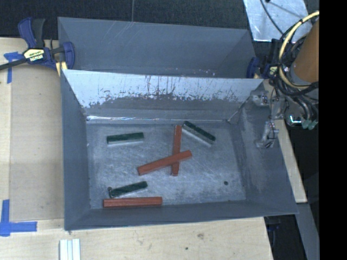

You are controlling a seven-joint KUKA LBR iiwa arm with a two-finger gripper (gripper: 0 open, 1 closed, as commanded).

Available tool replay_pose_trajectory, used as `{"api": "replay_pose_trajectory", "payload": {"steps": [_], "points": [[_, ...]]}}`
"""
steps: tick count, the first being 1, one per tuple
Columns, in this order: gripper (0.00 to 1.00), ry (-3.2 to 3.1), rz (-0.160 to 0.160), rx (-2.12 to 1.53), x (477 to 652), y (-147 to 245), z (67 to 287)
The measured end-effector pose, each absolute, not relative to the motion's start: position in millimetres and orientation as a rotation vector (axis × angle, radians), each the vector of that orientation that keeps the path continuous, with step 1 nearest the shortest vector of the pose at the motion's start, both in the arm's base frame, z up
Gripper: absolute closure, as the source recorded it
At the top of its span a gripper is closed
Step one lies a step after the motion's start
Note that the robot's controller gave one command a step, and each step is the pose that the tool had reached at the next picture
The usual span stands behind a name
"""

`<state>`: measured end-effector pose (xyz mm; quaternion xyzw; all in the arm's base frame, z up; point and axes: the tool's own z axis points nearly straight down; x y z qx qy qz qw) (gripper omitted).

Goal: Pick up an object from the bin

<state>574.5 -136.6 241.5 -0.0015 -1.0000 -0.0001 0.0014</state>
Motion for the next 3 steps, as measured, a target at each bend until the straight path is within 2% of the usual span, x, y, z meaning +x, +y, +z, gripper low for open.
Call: {"api": "replay_pose_trajectory", "payload": {"steps": [1,2,3], "points": [[0.0,-3.136,-0.001,-0.075,617.9,-50.3,66.1],[0.0,-3.143,0.001,-0.207,620.3,-56.6,102.0],[0.0,-3.12,0.0,-0.43,622.6,-58.6,103.8]]}}
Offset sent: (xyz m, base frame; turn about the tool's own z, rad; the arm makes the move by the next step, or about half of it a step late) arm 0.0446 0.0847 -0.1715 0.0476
